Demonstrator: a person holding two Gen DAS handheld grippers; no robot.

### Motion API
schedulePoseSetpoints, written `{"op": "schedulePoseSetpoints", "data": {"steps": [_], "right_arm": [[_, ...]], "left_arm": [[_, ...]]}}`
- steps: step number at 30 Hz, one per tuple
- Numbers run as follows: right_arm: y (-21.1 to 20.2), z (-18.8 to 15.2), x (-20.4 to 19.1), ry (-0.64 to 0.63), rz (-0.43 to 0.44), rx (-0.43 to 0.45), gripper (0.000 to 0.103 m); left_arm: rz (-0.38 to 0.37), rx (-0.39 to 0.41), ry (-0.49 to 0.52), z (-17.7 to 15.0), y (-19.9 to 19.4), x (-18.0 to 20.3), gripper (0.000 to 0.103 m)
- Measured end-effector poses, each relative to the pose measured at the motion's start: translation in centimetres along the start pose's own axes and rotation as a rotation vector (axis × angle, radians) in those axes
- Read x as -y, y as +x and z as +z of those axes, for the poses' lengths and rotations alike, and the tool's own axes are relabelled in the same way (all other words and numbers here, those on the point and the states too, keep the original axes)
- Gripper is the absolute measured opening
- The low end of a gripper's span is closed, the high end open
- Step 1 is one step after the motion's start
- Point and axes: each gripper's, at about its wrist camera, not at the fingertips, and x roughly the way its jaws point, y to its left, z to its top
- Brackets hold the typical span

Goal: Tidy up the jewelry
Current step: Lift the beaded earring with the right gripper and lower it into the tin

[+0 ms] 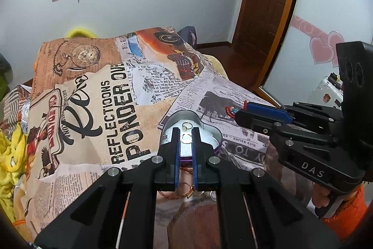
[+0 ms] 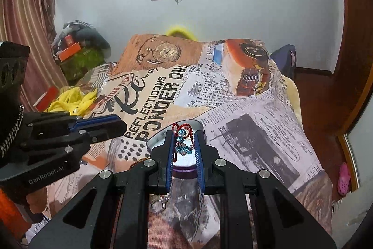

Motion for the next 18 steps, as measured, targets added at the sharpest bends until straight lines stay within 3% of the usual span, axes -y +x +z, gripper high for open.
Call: {"op": "schedulePoseSetpoints", "data": {"steps": [18], "right_arm": [[4.2,-0.3,0.8,0.004,0.013,-0.081,0.015]], "left_arm": [[-0.043,-0.073,-0.029,-0.2,4.5,-1.4,0.007]]}}
